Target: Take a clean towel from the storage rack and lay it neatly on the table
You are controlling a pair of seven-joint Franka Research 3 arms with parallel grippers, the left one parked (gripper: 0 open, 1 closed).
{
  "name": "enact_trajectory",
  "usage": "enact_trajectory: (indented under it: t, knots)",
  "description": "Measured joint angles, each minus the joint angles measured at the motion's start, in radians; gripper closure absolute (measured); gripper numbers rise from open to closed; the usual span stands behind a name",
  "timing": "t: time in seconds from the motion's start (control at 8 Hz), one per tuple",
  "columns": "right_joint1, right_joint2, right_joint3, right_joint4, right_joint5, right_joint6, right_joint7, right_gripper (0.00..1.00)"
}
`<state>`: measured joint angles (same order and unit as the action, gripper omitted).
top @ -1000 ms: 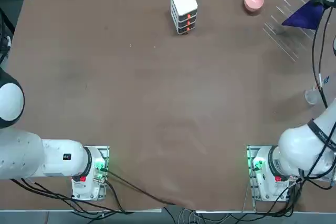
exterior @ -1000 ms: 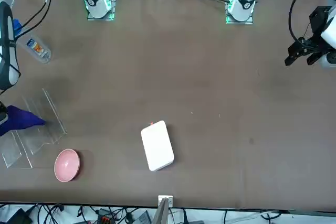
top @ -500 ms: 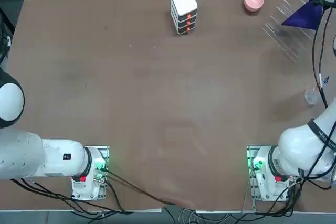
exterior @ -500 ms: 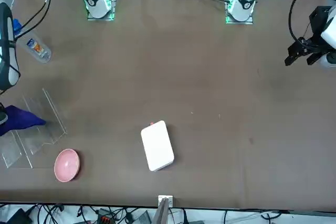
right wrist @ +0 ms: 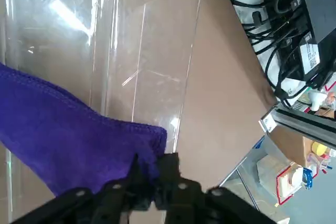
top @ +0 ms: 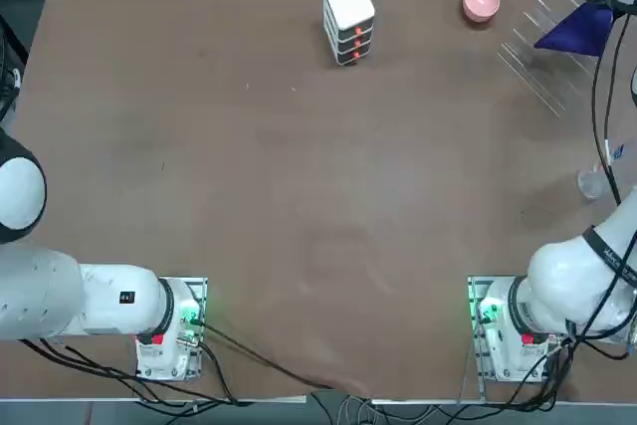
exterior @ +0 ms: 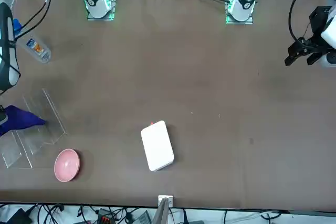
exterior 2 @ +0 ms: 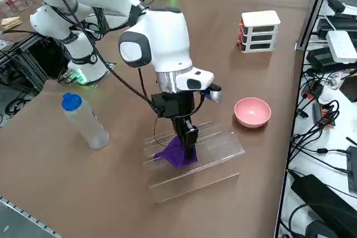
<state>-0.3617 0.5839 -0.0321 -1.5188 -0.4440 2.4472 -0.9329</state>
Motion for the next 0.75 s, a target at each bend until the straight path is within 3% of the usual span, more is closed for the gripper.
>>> enact_trajectory:
  t: [0.38, 0.75]
  knots:
    - [0.008, -0.035, 0.011, 0.031, 0.060, -0.122, 0.001, 0.96]
    - [0.022, -0.149, 0.015, 0.040, 0.284, -0.387, 0.002, 0.96]
